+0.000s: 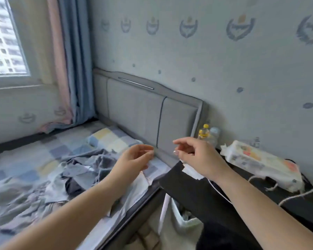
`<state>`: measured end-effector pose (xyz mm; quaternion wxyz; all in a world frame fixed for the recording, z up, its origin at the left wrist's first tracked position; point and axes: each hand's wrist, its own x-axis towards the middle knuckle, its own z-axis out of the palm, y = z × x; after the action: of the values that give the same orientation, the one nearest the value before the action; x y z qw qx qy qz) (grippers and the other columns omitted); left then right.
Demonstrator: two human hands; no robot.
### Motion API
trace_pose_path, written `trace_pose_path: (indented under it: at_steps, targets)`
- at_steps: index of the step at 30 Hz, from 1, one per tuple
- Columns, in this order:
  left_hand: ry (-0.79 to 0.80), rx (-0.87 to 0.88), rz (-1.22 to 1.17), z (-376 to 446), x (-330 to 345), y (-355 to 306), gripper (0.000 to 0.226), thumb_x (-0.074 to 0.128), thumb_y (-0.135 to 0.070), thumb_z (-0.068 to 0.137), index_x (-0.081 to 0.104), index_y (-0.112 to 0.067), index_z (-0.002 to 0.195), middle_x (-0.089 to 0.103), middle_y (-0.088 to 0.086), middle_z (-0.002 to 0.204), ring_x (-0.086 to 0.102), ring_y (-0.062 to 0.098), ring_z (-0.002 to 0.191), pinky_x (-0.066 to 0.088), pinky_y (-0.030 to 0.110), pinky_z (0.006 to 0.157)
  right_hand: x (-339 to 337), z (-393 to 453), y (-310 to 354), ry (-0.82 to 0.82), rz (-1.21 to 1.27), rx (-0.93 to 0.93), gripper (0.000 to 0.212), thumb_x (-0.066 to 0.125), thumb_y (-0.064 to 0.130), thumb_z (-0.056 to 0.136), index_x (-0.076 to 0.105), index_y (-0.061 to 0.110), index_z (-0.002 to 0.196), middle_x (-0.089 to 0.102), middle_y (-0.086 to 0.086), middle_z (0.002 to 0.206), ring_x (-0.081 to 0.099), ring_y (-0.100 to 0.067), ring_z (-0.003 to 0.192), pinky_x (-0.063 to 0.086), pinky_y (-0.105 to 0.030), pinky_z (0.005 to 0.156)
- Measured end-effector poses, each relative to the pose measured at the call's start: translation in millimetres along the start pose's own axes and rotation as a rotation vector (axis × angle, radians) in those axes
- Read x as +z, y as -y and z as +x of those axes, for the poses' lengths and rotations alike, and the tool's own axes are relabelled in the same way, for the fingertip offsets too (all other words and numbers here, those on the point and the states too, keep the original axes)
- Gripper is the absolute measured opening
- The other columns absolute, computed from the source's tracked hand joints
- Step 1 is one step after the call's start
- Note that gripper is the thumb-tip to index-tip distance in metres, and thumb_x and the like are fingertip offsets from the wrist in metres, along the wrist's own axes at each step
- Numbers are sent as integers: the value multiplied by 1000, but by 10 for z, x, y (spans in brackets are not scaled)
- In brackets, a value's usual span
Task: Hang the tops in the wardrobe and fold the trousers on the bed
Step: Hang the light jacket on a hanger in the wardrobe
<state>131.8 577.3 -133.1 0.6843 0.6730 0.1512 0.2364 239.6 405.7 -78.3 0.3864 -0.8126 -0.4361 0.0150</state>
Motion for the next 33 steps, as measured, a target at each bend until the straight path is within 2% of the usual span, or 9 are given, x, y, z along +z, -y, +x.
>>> trace_pose_path:
  at_steps: [3, 5, 9, 12, 16, 21, 24, 27, 33]
  targets:
    - [-133, -60, 73, -47, -640, 220, 9, 64, -22, 90, 68, -22, 99, 73, -4, 86, 65, 10, 77, 53, 23, 71, 610, 407, 61, 137, 63, -52, 19, 68, 27, 86, 63, 33, 104, 66, 17, 84, 59, 7, 81, 44, -6, 72]
    - [-220, -124, 98, -69, -1007, 398, 10, 65, -26, 90, 68, -25, 99, 73, -6, 90, 67, 10, 83, 55, 25, 77, 1023, 671, 85, 233, 117, -71, 19, 68, 26, 86, 64, 31, 103, 67, 15, 83, 59, 8, 77, 42, -4, 68]
    - [-378, -242, 86, 70, -1637, 827, 7, 67, -24, 89, 69, -24, 95, 73, -3, 88, 67, 17, 87, 54, 32, 77, 1798, 1216, 50, 399, 193, -82, 19, 68, 24, 86, 64, 29, 103, 68, 10, 86, 62, 0, 79, 48, -14, 73]
    - [-478, -349, 110, 251, -2014, 1177, 8, 67, -31, 87, 69, -29, 95, 74, -4, 94, 68, 16, 91, 50, 27, 72, 2331, 1639, -82, 507, 229, -71, 17, 69, 24, 86, 63, 33, 99, 69, 9, 87, 64, -4, 84, 51, -21, 78]
    - [-609, -466, 84, 516, -2412, 1586, 8, 65, -25, 90, 69, -25, 97, 71, 2, 101, 66, 17, 98, 54, 38, 88, 2978, 2171, -309, 644, 241, -27, 19, 68, 25, 86, 66, 28, 104, 68, 11, 88, 64, -1, 84, 51, -20, 77]
    - [-747, -567, 42, 701, -2816, 1927, 10, 61, -27, 92, 66, -24, 100, 68, 1, 105, 64, 14, 100, 51, 29, 80, 3718, 2641, -454, 795, 227, -6, 18, 67, 29, 86, 66, 32, 104, 67, 17, 89, 60, 9, 81, 42, -4, 66]
    - [-805, -629, 24, 701, -3032, 2078, 9, 61, -25, 93, 66, -24, 101, 67, 0, 105, 63, 13, 99, 53, 32, 86, 4104, 2771, -436, 879, 213, 7, 20, 67, 29, 86, 66, 30, 106, 68, 15, 94, 62, 2, 89, 48, -14, 78]
    - [-866, -669, -1, 670, -3302, 2245, 9, 61, -25, 92, 66, -24, 99, 68, 1, 103, 64, 13, 99, 53, 32, 84, 4493, 2861, -362, 962, 191, 12, 20, 66, 29, 87, 65, 29, 107, 68, 12, 97, 63, -4, 93, 50, -24, 85]
    - [-922, -737, -68, 541, -3875, 2594, 10, 63, -25, 92, 67, -23, 101, 68, 2, 104, 64, 15, 100, 51, 29, 78, 5238, 2893, -166, 1023, 163, 16, 22, 66, 29, 87, 66, 26, 109, 66, 15, 94, 61, -1, 90, 48, -21, 86]
